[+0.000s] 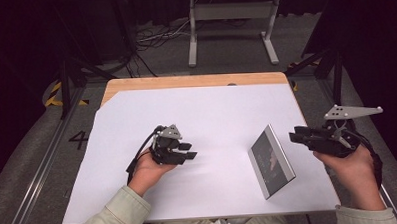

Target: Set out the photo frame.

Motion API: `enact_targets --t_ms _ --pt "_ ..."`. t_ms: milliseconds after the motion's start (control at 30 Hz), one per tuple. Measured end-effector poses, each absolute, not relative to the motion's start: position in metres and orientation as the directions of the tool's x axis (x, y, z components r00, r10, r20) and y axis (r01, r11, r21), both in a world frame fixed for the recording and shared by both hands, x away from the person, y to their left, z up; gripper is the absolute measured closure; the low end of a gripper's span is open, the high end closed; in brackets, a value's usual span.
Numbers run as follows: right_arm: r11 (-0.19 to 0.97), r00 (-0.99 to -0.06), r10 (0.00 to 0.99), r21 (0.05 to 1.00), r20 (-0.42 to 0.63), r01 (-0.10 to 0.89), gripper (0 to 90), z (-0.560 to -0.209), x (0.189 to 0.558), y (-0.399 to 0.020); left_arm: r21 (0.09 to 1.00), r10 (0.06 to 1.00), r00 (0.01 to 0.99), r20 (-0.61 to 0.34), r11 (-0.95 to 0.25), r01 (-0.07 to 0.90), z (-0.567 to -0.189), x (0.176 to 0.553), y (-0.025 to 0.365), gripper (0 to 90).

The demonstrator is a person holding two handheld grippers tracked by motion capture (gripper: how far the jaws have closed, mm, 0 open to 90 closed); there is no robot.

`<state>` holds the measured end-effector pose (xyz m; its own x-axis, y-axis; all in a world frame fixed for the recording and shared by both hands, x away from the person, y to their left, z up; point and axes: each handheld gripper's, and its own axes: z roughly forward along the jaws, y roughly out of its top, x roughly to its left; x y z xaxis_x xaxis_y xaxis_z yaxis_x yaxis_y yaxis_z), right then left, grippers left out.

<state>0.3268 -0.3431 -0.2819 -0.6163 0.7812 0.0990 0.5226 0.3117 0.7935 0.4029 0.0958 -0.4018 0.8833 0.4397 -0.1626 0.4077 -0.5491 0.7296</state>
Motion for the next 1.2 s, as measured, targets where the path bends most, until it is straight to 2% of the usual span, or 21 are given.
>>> enact_targets --t_ms 300,733,1200 --pt "0.329 -0.614 0.780 0.756 0.121 0.565 59.2 -0.275 0.330 -0.332 0.739 0.488 0.859 -0.156 -0.520 0.429 -0.402 0.406 0.112 57.4" --pt "0.311 -0.586 0.785 0.688 0.203 0.655 52.9 -0.279 0.336 -0.315 0.739 0.502 0.847 -0.175 -0.502 0.450 -0.404 0.409 0.115 56.9" --pt "0.362 -0.571 0.796 0.597 0.202 0.716 50.1 -0.286 0.337 -0.299 0.739 0.502 0.848 -0.172 -0.504 0.448 -0.404 0.409 0.114 56.4"
